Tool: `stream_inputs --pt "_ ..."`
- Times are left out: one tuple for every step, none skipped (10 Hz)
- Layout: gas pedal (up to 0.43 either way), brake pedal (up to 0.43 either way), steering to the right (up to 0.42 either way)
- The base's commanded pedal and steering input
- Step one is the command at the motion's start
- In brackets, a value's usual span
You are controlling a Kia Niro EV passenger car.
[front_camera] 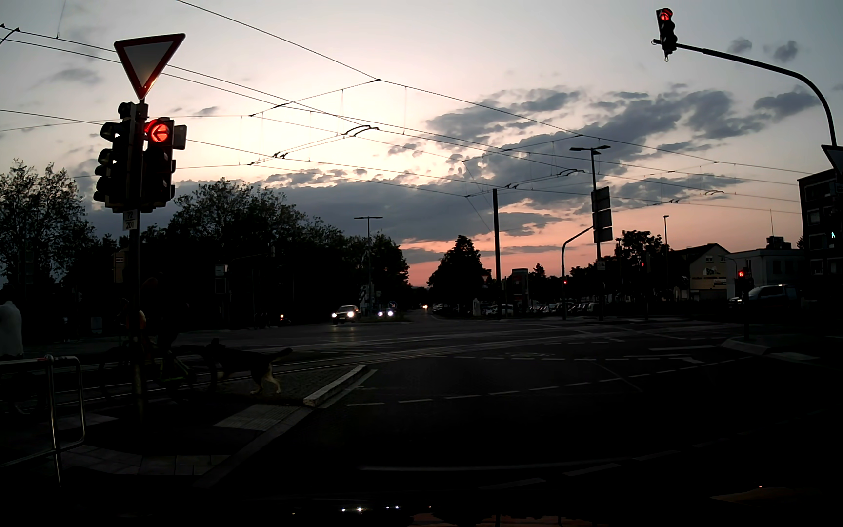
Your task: Follow the waypoints while adhering to traffic rules and regulations
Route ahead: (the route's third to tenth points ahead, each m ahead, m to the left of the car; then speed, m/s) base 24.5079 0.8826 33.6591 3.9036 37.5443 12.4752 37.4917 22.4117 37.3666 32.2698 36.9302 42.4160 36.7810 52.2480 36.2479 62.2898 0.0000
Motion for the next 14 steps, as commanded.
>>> stream_inputs --pt "0.0 0.244 0.027" --pt "0.0 0.244 0.026" --pt "0.0 0.244 0.027" --pt "0.0 0.244 0.026" --pt "0.0 0.244 0.026" --pt "0.0 0.244 0.027" --pt "0.0 0.244 0.027" --pt "0.0 0.244 0.026" --pt "0.0 0.244 0.026" --pt "0.0 0.244 0.026" --pt "0.0 0.244 0.027" --pt "0.0 0.244 0.027" --pt "0.0 0.244 0.027" --pt "0.0 0.244 0.027"
